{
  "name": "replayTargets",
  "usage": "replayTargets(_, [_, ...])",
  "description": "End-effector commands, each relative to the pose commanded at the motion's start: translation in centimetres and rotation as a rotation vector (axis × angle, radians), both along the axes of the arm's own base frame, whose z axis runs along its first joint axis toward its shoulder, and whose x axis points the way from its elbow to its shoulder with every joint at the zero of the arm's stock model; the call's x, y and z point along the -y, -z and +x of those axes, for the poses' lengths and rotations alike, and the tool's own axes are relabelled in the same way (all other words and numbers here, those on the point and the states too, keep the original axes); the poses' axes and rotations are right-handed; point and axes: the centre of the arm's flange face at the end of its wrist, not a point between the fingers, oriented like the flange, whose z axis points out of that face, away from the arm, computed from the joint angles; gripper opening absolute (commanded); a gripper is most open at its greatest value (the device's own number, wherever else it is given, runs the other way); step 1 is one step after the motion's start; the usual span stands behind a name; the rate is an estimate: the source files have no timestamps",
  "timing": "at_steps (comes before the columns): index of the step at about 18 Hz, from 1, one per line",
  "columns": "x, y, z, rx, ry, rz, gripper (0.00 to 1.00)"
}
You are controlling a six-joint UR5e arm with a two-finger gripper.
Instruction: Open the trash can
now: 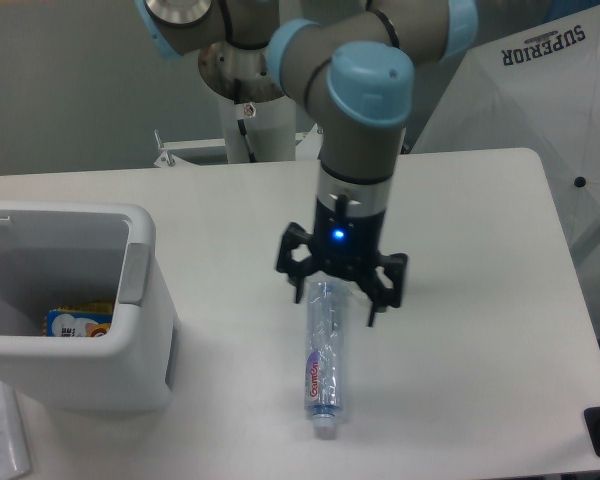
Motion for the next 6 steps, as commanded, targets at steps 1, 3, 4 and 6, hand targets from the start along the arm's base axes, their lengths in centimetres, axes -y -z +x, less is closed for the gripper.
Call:
replayTargets(1, [0.2, 1.0, -0.6, -0.02, 0.011, -0.044, 1.0])
replayTargets(3, [1.4, 2.2, -1.8, -0.059, 0.03, -0.13, 1.0])
replayTargets(4, [1.5, 2.5, -1.8, -0.063, 0.048, -0.15, 1.0])
replayTargets(6, [1.6, 3.0, -1.7, -0.062, 0.084, -0.164, 1.0])
